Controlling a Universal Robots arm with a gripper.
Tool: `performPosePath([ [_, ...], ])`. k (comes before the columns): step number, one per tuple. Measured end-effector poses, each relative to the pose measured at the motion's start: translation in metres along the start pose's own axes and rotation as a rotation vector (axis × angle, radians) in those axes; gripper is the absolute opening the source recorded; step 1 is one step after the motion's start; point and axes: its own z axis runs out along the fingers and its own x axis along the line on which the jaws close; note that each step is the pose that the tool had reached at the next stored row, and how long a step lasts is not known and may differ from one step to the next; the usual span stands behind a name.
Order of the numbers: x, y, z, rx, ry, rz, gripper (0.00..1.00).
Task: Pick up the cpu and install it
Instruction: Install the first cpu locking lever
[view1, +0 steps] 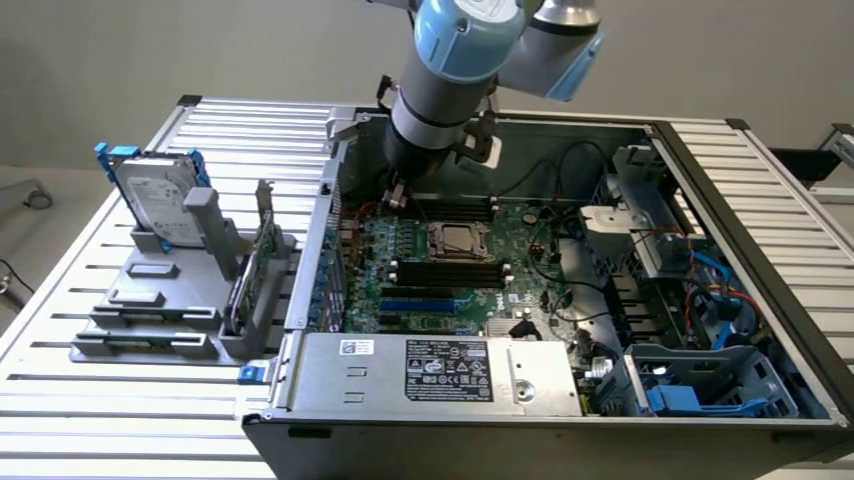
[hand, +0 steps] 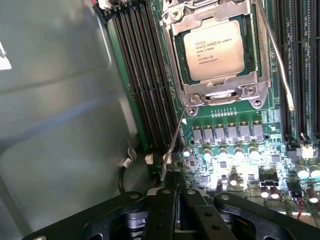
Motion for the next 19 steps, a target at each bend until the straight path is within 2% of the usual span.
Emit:
performPosePath([
  [4,-0.0002,-0.0006,0.0001,-0.0119,0.0218,0.037,0.11],
  [8,-0.0009,-0.0035,0.0006,-0.0208,0.036,0.064,0.11],
  [11,-0.0014,-0.0057,0.0007,-0.027,0.0432,0.081,0.11],
  [19,-0.002,-0.0081,0.0011,-0.0439,0.0569,0.125,0.11],
])
